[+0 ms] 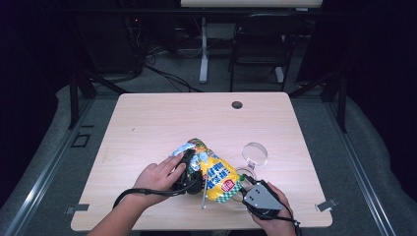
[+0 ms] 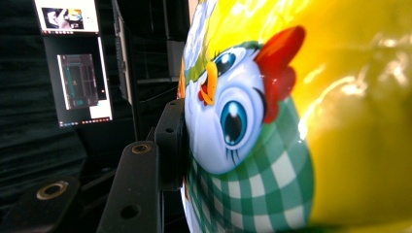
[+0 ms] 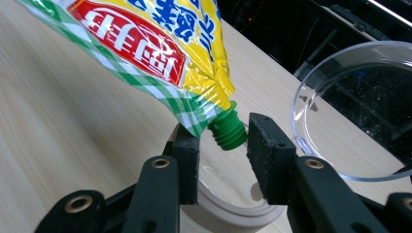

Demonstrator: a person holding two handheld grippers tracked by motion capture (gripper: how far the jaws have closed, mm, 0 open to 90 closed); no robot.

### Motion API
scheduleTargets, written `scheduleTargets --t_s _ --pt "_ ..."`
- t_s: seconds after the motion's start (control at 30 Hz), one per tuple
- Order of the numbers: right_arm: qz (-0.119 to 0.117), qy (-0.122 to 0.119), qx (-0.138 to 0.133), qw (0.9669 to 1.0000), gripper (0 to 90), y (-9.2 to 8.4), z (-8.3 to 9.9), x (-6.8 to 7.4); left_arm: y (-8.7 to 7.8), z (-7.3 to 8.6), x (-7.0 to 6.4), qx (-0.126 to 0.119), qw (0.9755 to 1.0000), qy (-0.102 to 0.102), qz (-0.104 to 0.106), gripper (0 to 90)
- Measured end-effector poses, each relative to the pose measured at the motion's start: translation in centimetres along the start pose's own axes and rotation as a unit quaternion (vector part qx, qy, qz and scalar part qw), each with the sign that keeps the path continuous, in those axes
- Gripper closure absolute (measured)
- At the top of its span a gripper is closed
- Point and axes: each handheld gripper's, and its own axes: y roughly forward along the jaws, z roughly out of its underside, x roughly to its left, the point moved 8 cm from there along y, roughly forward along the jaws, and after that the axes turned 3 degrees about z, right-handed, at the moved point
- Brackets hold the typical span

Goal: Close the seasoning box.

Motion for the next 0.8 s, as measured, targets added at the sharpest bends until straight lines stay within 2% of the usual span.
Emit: scheduleTargets --t_s 0.17,0.2,0.3,0.4,0.53,0.6,0.67,0.8 --pt "0.000 0.001 -0.001 1.0000 66.0 0.02 -0.02 0.05 -0.06 -0.03 0.15 0.000 1.0000 0.005 -0.003 59.0" --pt "0.000 0.002 -0.001 1.0000 66.0 0.02 -0.01 0.06 0.01 -0.09 0.22 -0.006 0.9999 0.006 -0.010 59.0" --pt "0.000 0.002 -0.001 1.0000 66.0 0.04 0.00 0.07 -0.09 -0.07 0.23 0.001 0.9999 0.008 -0.006 59.0" --pt "0.000 0.002 -0.001 1.0000 66.0 0.06 0.02 0.10 -0.19 -0.14 0.40 0.002 0.9997 0.019 -0.014 59.0" --pt "-0.001 0.003 -0.001 1.0000 66.0 0.07 0.03 0.14 -0.29 -0.19 0.51 0.003 0.9995 0.024 -0.020 59.1" --pt "-0.003 0.004 -0.001 1.0000 66.0 0.11 0.06 0.17 -0.32 -0.18 0.52 0.005 0.9995 0.025 -0.020 59.0" --pt "-0.003 0.004 -0.001 1.0000 66.0 0.13 0.08 0.19 -0.36 -0.23 0.66 0.007 0.9991 0.037 -0.020 59.0" --pt "-0.003 0.004 -0.001 1.0000 66.0 0.15 0.11 0.20 -0.38 -0.26 0.75 0.008 0.9990 0.039 -0.022 59.1"
